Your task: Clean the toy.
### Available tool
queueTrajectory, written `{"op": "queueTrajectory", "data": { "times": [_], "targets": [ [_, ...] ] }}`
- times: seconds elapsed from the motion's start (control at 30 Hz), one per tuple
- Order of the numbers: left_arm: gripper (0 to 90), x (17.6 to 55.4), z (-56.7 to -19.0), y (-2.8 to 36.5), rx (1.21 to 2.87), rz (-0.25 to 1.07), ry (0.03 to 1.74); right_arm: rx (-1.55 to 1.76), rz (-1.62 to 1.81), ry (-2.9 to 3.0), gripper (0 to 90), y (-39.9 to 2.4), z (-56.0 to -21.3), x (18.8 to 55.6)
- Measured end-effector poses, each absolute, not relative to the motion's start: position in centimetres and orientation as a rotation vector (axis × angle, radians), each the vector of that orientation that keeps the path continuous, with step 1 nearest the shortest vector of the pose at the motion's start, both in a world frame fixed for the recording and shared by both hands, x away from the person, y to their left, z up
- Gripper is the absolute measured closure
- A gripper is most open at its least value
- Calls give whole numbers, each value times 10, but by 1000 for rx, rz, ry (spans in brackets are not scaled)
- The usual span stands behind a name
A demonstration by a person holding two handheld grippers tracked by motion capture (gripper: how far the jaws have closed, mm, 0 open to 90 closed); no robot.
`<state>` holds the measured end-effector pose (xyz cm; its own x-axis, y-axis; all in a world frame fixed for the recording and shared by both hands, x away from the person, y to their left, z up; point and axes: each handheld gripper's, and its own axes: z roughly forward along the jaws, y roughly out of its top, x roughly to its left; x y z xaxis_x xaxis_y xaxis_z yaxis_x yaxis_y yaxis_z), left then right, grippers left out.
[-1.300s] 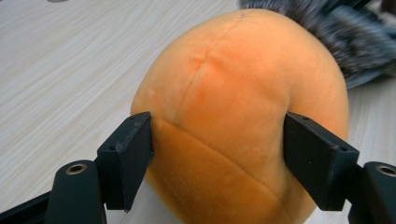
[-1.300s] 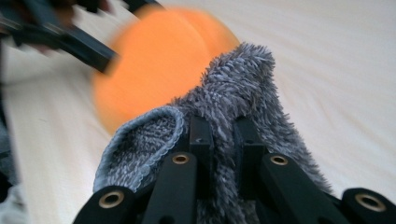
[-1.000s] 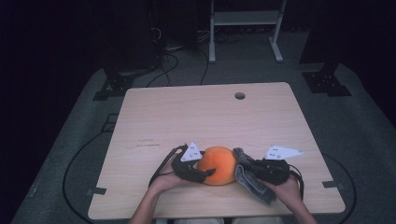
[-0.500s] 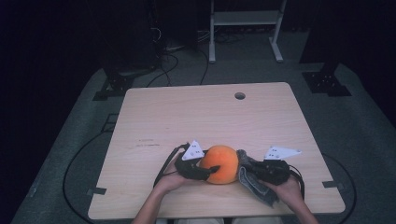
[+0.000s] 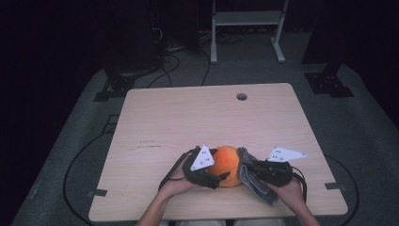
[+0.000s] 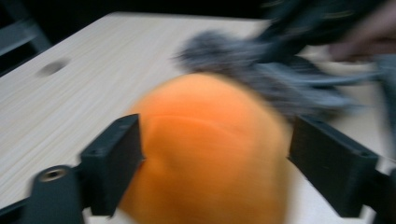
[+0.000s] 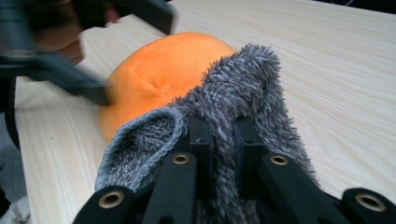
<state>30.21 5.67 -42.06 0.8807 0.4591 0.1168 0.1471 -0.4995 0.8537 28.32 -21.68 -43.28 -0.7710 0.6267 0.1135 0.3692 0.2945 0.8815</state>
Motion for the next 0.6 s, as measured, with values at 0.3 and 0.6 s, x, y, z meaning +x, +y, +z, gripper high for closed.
{"op": "queueTrajectory", "data": {
  "times": [0.3, 0.6],
  "targets": [
    [299, 290, -430, 49, 2143, 438, 307, 787, 1511, 2297, 803, -201, -417, 270],
    [314, 298, -433, 64, 2175, 401, 355, 850, 1441, 2295, 803, -206, -429, 278]
  ]
}}
